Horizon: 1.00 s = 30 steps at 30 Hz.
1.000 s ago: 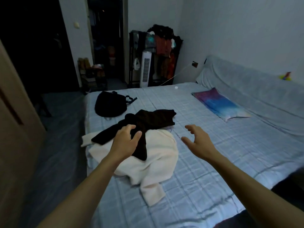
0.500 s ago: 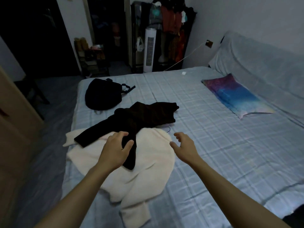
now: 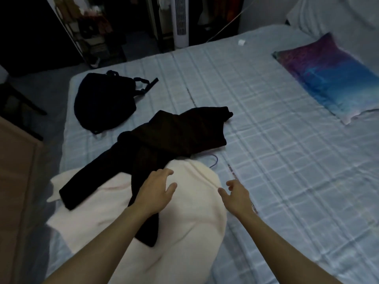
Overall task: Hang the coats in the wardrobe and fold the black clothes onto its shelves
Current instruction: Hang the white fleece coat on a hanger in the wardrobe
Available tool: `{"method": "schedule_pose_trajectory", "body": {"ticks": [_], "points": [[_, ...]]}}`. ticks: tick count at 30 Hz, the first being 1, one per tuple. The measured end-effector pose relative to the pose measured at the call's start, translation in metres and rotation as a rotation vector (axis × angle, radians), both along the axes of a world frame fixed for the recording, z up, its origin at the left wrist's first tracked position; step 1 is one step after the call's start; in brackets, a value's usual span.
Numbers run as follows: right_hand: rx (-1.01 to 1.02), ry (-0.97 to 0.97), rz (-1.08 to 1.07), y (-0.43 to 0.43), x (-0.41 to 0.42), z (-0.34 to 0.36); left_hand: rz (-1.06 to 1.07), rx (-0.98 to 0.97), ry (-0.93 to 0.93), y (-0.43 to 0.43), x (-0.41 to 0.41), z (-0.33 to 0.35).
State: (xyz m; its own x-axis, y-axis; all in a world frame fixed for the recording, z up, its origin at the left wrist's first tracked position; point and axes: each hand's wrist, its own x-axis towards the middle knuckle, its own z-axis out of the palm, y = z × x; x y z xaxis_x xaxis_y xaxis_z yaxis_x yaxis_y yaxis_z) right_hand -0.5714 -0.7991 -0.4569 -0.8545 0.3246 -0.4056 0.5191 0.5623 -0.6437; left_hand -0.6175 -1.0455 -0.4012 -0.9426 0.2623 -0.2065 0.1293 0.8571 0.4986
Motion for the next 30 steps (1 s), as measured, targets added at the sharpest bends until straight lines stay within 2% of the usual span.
{"method": "schedule_pose_trajectory", "body": {"ticks": [7, 10, 13, 16, 22, 25, 30], "points": [[0.051, -0.239, -0.053, -0.001, -0.065, -0.101, -0.201, -0.087, -0.127, 0.031, -0.112, -0.124], [0.074, -0.303, -0.047, -0.009, -0.076, -0.137, -0.368, -0.184, -0.107, 0.045, -0.144, -0.178], [0.116, -0.306, -0.064, -0.022, -0.076, -0.161, -0.401, -0.289, -0.115, 0.050, -0.162, -0.213], [0.142, -0.303, -0.111, -0.024, -0.079, -0.174, -0.437, -0.443, -0.026, 0.052, -0.168, -0.228], [0.115, -0.277, -0.068, -0.018, -0.079, -0.172, -0.455, -0.484, 0.000, 0.052, -0.171, -0.224], [0.062, -0.139, -0.084, -0.022, -0.064, -0.148, -0.503, -0.431, 0.027, 0.042, -0.163, -0.199], [0.079, 0.105, -0.049, -0.024, -0.054, -0.077, -0.382, -0.340, 0.193, 0.023, -0.144, -0.115]]}}
